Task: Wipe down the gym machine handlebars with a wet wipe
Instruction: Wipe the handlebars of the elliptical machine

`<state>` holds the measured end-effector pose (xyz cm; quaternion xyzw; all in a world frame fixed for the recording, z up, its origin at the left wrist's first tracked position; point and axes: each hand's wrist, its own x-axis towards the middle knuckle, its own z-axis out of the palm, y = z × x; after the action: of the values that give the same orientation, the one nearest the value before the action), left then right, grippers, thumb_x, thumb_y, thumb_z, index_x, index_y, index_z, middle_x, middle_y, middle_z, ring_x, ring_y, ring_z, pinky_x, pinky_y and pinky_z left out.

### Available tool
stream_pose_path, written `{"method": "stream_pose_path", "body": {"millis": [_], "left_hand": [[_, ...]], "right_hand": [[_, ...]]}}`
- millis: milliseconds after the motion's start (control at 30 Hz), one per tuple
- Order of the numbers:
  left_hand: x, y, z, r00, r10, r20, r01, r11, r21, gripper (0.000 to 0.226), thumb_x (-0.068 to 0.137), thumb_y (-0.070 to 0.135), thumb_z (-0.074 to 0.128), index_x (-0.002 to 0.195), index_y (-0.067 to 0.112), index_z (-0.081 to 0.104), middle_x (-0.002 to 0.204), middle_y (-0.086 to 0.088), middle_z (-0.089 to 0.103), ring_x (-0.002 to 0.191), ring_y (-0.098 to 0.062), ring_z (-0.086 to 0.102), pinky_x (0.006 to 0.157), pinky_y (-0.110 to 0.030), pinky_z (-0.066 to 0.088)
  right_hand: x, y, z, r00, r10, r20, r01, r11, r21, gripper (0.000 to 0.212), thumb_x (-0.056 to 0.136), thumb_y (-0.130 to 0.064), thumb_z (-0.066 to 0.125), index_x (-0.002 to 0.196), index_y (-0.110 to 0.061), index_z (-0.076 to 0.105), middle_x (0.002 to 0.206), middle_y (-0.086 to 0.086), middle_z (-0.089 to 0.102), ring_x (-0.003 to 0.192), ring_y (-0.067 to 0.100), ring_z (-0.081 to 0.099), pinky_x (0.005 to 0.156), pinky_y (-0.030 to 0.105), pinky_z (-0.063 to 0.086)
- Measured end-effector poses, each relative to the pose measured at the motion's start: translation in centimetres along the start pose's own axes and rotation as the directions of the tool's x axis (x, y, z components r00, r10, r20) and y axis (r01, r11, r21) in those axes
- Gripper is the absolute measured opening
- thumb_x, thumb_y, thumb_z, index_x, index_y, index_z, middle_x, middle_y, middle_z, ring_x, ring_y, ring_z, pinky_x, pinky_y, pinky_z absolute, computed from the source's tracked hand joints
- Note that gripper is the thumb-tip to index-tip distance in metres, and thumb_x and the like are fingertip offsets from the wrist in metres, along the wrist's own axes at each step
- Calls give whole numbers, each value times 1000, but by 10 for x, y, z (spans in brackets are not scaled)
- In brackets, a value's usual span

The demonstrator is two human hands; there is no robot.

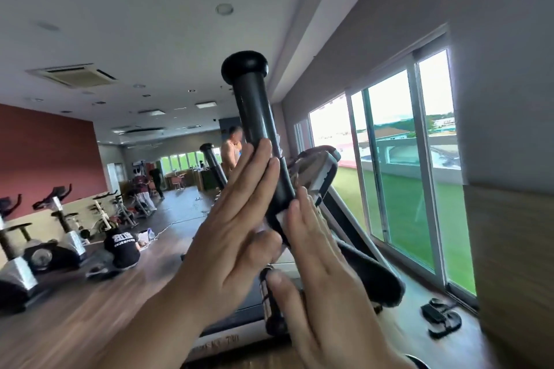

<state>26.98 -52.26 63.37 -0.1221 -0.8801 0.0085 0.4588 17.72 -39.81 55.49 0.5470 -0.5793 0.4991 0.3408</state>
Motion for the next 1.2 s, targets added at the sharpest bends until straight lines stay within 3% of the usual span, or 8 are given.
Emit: {"method": "stream_pose_path", "body": {"millis": [200, 400, 600, 800, 933, 1033, 1100, 1200], "left_hand": [[0, 5, 11, 997, -16, -70, 9, 995, -104, 84, 107, 61, 17, 161, -3, 19, 176, -11, 6, 164, -28, 1, 132, -37, 6], [0, 14, 19, 990, -85, -116, 68, 987, -147, 89, 105, 66, 16, 162, -2, 19, 177, -11, 4, 164, -32, -1, 133, -45, 5], [0, 18, 25, 978, -145, -152, 118, 978, -172, 75, 110, 54, 17, 162, 1, 21, 177, -7, 6, 164, -26, 2, 133, -48, 6], [1, 18, 28, 982, -115, -151, 101, 990, -101, 75, 110, 52, 20, 162, -2, 20, 177, -11, 3, 164, -29, 0, 133, -42, 4], [-1, 19, 32, 977, -125, -175, 110, 990, -92, 76, 110, 53, 19, 162, -3, 19, 177, -9, 2, 164, -28, -1, 132, -41, 4], [-2, 19, 33, 977, -123, -173, 109, 990, -90, 75, 110, 52, 19, 162, -2, 19, 177, -9, 2, 164, -25, -1, 132, -35, 4], [-2, 20, 34, 977, -129, -172, 116, 990, -84, 74, 110, 52, 20, 162, 0, 19, 177, -10, 1, 164, -24, -2, 131, -31, 3], [-2, 21, 36, 977, -131, -169, 117, 989, -85, 73, 110, 50, 21, 162, -1, 19, 177, -11, 0, 164, -24, -2, 131, -31, 4]], "right_hand": [[26, -2, -6, 983, -84, 163, 92, 995, -40, 81, 104, -33, 40, 165, -5, -6, 176, 10, -16, 164, 21, -10, 132, 38, 8], [-8, 19, -13, 965, -101, 240, 133, 984, -119, 90, 97, -39, 51, 165, -3, 6, 176, 15, -3, 165, 26, 3, 129, 43, 18], [38, 17, -28, 949, -32, 314, -42, 973, 228, 77, 108, -31, 35, 164, -19, -17, 176, -11, -13, 161, -1, -11, 131, 20, 2], [36, 22, -49, 930, 25, 366, -183, 896, 404, 72, 98, -49, 37, 162, -43, 4, 152, -59, 8, 144, -31, 11, 118, 1, 14], [54, 86, -27, 893, 36, 449, -300, 791, 534, 93, 75, -83, 66, 155, -40, 45, 158, -16, 51, 105, -14, 65, 97, 12, 53], [46, 67, -43, 837, 4, 547, -350, 772, 530, 54, 98, -60, 53, 148, -38, 55, 155, -13, 57, 120, -10, 61, 97, 7, 49], [51, 58, -49, 804, 189, 564, -522, 679, 517, 61, 95, -55, 45, 150, -31, 54, 155, -11, 57, 135, -6, 55, 118, 22, 41], [74, 40, -50, 784, 120, 609, -559, 562, 609, 50, 103, -39, 38, 149, -30, 55, 156, -4, 56, 144, 6, 53, 127, 45, 31]]}}
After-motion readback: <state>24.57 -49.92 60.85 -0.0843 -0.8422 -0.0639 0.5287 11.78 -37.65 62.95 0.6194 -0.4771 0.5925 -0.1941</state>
